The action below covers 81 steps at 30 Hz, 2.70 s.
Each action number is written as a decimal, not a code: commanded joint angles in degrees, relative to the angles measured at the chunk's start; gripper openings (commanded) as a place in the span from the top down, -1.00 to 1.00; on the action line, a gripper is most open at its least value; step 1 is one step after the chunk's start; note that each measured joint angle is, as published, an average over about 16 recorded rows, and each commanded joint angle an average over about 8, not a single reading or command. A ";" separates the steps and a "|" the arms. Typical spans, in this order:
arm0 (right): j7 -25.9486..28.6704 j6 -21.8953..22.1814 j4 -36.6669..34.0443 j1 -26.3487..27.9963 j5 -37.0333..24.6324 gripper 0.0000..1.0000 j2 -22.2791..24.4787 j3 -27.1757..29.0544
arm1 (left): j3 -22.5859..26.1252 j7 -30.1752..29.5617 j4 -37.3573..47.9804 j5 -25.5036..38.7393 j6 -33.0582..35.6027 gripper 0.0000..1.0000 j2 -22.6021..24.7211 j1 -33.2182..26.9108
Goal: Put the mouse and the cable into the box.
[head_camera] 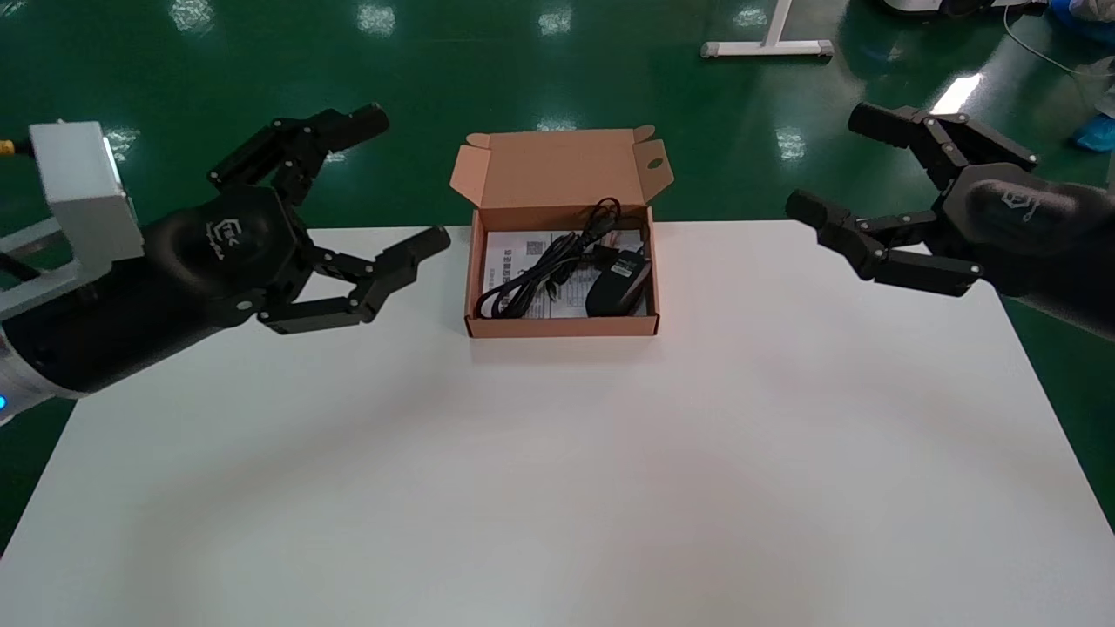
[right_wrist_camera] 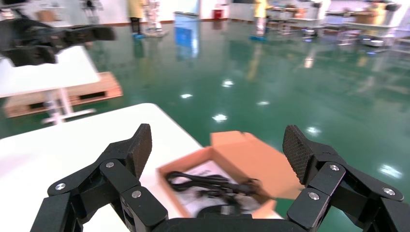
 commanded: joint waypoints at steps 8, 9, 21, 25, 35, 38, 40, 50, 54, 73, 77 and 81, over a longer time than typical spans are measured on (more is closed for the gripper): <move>7.07 -2.57 11.91 -3.23 1.30 -1.00 2.56 -0.98 | 1.87 -12.15 -10.17 0.02 1.99 -1.00 -6.03 1.57; 7.83 -2.85 13.21 -3.58 1.44 -1.00 2.84 -1.09 | 2.08 -13.46 -11.27 0.02 2.20 -1.00 -6.68 1.74; 16.45 -5.98 27.73 -7.52 3.02 -1.00 5.97 -2.28 | 4.23 -27.42 -22.94 0.05 4.49 -1.00 -13.60 3.55; 18.25 -6.78 31.26 -8.45 3.42 -1.00 6.70 -2.55 | 4.48 -29.03 -24.62 0.02 4.81 -1.00 -14.48 3.74; 18.51 -6.94 31.88 -8.70 3.63 -1.00 6.89 -2.64 | 4.52 -29.09 -24.67 0.01 4.86 -1.00 -14.53 3.79; 18.38 -6.83 31.49 -8.59 3.60 -1.00 6.80 -2.61 | 4.50 -28.94 -24.47 0.02 4.81 -1.00 -14.43 3.77; 18.30 -6.76 31.27 -8.53 3.56 -1.00 6.76 -2.59 | 4.48 -28.87 -24.36 0.03 4.79 -1.00 -14.38 3.77; 18.06 -6.61 30.61 -8.33 3.41 -1.00 6.61 -2.54 | 4.43 -28.59 -24.01 0.04 4.72 -1.00 -14.22 3.73; 18.01 -6.58 30.47 -8.29 3.39 -1.00 6.58 -2.52 | 4.41 -28.54 -23.93 0.04 4.70 -1.00 -14.19 3.72; 17.88 -6.48 30.20 -8.22 3.30 -1.00 6.52 -2.48 | 4.39 -28.45 -23.81 0.04 4.63 -1.00 -14.12 3.69; 17.87 -6.47 30.18 -8.21 3.29 -1.00 6.50 -2.47 | 4.39 -28.44 -23.79 0.04 4.63 -1.00 -14.11 3.69; 17.86 -6.47 30.17 -8.19 3.29 -1.00 6.49 -2.47 | 4.39 -28.42 -23.77 0.04 4.63 -1.00 -14.11 3.69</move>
